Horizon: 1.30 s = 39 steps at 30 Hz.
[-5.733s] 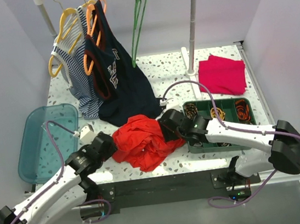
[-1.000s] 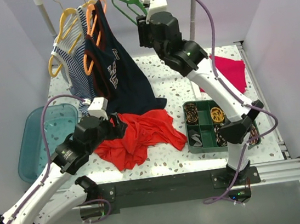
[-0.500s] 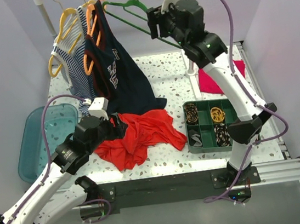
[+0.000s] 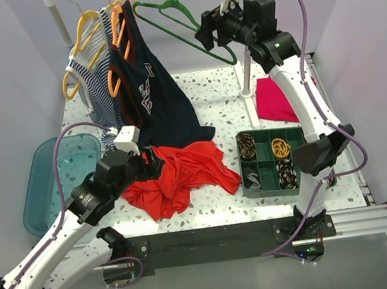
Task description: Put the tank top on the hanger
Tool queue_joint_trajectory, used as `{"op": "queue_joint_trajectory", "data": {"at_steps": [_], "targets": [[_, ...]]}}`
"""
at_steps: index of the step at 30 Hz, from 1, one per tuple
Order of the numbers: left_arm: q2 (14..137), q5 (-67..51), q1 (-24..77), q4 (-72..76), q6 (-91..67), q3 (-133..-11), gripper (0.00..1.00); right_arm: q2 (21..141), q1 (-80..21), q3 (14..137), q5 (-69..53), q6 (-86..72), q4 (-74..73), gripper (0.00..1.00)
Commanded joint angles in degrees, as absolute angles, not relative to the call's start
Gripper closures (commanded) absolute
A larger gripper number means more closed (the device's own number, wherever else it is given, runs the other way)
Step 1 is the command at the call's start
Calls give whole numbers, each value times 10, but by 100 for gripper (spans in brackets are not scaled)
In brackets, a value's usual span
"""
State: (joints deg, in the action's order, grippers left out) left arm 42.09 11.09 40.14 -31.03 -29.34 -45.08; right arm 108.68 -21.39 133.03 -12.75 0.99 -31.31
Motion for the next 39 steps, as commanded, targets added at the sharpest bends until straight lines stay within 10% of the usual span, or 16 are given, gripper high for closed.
{"op": "queue_joint_trajectory", "data": {"at_steps": [1, 19, 30, 39], "targets": [[416, 110, 400, -301, -283, -446, 30, 1049, -217, 1296, -162, -28, -270, 26], [418, 98, 400, -294, -292, -449, 30, 1133, -254, 1400, -47, -4, -345, 43], [417, 97, 400, -294, -294, -450, 30, 1129, -266, 1417, -2, -5, -330, 100], [409, 100, 399, -294, -302, -443, 30, 1110, -290, 1443, 41, -4, -315, 100]]}}
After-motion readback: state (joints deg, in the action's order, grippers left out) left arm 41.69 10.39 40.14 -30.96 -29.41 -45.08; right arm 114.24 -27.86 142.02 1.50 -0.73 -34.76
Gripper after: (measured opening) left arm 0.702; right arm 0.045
